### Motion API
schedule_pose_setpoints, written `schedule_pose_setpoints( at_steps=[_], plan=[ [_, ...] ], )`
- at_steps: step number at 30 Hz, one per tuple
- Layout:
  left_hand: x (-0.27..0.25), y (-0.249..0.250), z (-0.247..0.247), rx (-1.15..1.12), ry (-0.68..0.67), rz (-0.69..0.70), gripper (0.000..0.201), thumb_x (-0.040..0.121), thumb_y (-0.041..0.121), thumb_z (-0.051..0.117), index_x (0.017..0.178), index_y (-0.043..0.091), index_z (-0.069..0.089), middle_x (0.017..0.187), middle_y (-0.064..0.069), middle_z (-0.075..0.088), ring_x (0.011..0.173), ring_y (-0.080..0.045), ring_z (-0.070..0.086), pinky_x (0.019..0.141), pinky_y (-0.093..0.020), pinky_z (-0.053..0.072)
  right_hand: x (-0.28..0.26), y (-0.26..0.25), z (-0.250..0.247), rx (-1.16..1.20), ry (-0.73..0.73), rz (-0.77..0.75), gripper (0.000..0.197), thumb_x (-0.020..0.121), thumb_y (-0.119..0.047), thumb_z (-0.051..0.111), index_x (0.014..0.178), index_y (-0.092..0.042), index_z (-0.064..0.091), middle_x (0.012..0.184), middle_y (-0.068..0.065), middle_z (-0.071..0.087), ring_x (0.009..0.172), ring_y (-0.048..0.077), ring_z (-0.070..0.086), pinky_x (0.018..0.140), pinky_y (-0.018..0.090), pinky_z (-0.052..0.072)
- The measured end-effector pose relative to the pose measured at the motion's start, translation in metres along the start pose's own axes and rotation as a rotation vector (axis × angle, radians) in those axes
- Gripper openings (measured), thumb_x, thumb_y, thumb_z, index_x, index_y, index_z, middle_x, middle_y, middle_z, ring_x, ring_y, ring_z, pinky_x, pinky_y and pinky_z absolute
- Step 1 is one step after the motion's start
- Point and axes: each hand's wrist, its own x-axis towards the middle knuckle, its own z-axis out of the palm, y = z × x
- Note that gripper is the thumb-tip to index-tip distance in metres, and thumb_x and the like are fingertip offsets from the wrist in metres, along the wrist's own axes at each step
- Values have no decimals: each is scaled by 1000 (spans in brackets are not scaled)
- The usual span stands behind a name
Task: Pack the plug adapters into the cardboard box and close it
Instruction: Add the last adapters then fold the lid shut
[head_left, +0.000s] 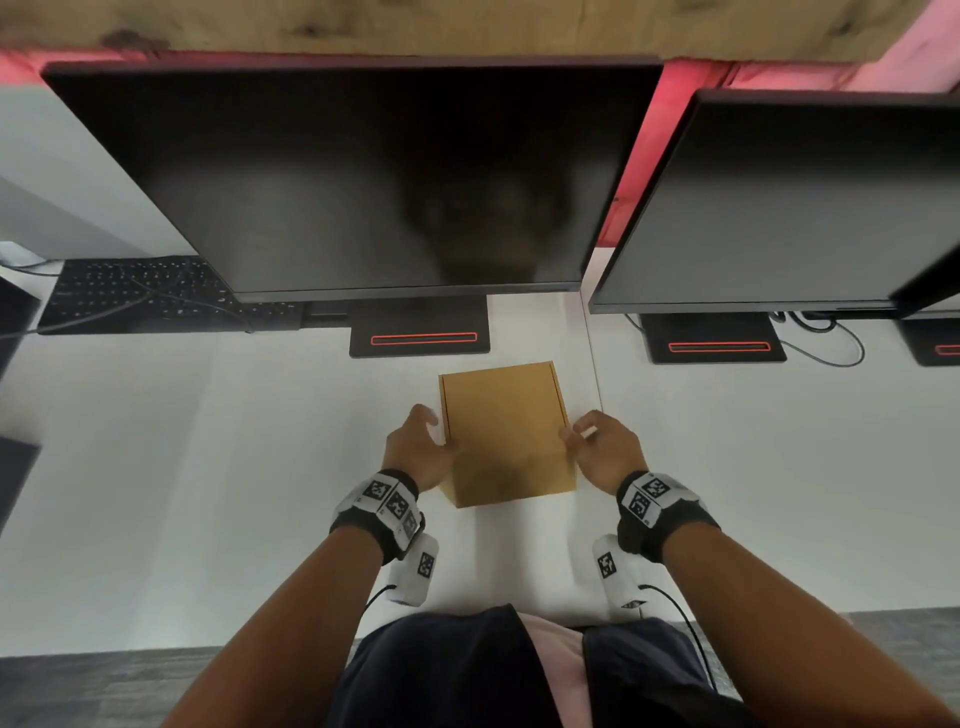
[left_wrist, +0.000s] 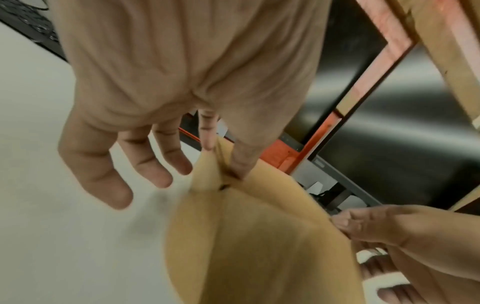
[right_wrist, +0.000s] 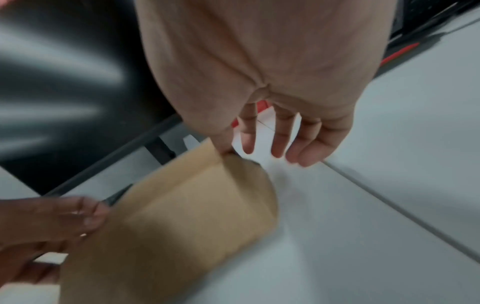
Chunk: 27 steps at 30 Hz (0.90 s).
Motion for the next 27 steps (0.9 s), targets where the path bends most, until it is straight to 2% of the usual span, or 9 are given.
schedule_pose_setpoints(
  at_steps=[2,4,6,8,10,13,17,19,27],
  plan=[
    [-1,-4,0,-18,4,-64,41,94,41,73,122,22,48,112,-10,65,77,-18,63,65,-32,57,-2,7,1,30,-11,56,36,91,-52,60,101,-17,60,92,5,69,75,13,61,58,20,41],
    [-2,-4,-2,-46,-44,-121,42,93,48,73,115,16,57,110,-7,64,86,-21,67,66,-37,64,0,11,3,44,-39,72,41,89,-59,58,93,-18,62,87,4,71,73,17,66,64,30,53],
    [-1,-4,-4,-69,-82,-143,43,93,50,74,100,8,66,103,-11,74,89,-26,77,72,-41,69,1,14,3,95,-70,80,47,86,-63,59,87,-16,64,82,4,74,72,23,72,71,40,62],
    [-2,-4,-2,-85,-96,-158,48,94,51,73,94,3,71,94,-12,80,80,-25,81,76,-42,69,0,19,3,167,-103,81,51,85,-60,64,86,-9,68,79,5,76,72,22,75,72,41,64],
    [-3,-4,0,-120,-118,-188,50,95,51,71,96,1,73,93,-12,81,78,-26,82,75,-44,69,-3,24,1,214,-146,73,51,81,-55,72,85,-5,69,82,5,76,76,20,75,73,38,64],
    [-4,-7,2,-143,-160,-205,51,96,52,69,100,1,72,96,-13,80,83,-25,81,71,-47,69,-8,33,-4,229,-217,45,35,81,-42,78,85,-8,70,85,7,75,81,20,73,75,37,63],
    [-4,-15,-1,-94,-299,-119,39,94,38,77,96,-1,73,97,-15,79,87,-22,82,76,-49,69,-11,40,-5,279,-229,36,21,87,-25,76,85,-5,70,80,9,70,79,21,68,75,38,63],
    [-3,-17,-1,-63,-307,-81,33,93,32,79,93,0,74,97,-14,79,87,-20,82,75,-48,69,-11,40,-3,323,-206,44,18,86,-21,76,89,-4,70,80,6,68,79,21,68,75,39,63],
    [-2,-15,-3,-29,-329,-37,33,100,34,70,91,3,74,94,-12,80,87,-19,82,75,-49,69,-6,30,-8,337,-222,72,16,86,-13,76,91,-1,67,77,7,62,72,21,62,76,41,61]
  ],
)
